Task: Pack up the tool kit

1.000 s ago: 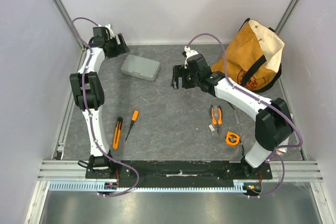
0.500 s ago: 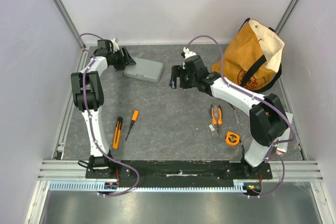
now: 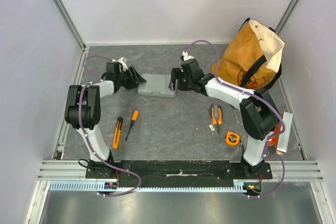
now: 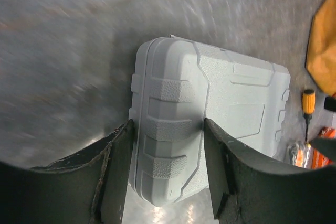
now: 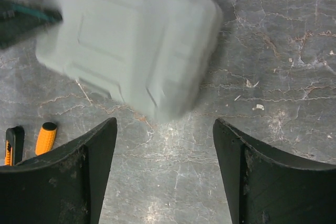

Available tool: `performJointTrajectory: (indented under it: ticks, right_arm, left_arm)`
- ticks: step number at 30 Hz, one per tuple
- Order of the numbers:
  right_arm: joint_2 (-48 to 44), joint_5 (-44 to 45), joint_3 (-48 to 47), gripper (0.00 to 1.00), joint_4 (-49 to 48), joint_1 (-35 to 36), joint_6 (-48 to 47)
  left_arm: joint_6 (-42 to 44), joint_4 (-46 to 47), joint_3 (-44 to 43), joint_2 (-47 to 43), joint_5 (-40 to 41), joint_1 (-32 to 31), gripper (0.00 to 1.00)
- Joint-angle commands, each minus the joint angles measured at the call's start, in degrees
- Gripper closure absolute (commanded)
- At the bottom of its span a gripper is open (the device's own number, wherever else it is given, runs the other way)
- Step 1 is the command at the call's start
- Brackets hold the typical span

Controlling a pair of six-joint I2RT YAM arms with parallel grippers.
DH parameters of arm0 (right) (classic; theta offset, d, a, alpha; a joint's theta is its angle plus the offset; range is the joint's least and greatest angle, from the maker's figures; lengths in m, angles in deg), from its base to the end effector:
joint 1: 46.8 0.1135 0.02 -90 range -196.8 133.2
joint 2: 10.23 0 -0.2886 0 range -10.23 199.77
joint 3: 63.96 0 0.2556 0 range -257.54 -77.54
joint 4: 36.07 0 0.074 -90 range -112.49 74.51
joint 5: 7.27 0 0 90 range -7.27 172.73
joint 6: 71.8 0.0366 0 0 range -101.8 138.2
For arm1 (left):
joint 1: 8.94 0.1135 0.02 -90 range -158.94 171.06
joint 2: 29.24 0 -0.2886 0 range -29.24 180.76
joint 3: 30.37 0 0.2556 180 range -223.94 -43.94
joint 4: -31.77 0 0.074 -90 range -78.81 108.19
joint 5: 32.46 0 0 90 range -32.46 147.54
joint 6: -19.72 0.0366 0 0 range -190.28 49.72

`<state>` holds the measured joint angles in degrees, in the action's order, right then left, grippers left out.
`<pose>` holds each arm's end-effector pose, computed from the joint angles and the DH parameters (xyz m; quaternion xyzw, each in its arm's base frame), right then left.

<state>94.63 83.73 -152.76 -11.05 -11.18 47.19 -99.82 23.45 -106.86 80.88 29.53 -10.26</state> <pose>0.3442 0.2458 0.2491 -0.0490 0.9089 0.2146 0.3542 0.4107 -0.0267 0.1719 -0.1205 0.8835 -0.3182 0.3220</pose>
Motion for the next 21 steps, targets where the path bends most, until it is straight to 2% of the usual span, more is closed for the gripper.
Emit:
performJointTrajectory:
  ticks: [1,8,13,15,18,21]
  right_arm:
    - [1.7,2.9,-0.1,0.21,-2.0,0.0,2.7]
    - [2.6,5.5,1.7,0.28,-0.3,0.0,5.8]
    - [0.7,7.9,3.5,0.30,0.6,0.0,4.8]
    - [-1.0,8.8,4.1,0.30,0.9,0.0,4.5]
    - [-4.3,9.8,5.5,0.30,1.2,0.0,3.7]
    - [-7.5,8.2,8.6,0.29,1.4,0.1,2.0]
  left_arm:
    - [-4.9,7.7,8.8,-6.6,4.1,-6.7,0.40]
    - [-3.6,3.3,12.6,-16.1,15.2,-8.9,0.32]
    - [5.5,-1.6,6.1,-17.2,18.0,-9.0,0.27]
    - [9.4,-3.1,2.1,-15.9,15.6,-8.9,0.27]
    - [14.6,-6.8,-5.8,-11.5,6.8,-9.0,0.27]
    - [16.2,-9.6,-12.2,-6.0,0.3,-8.9,0.27]
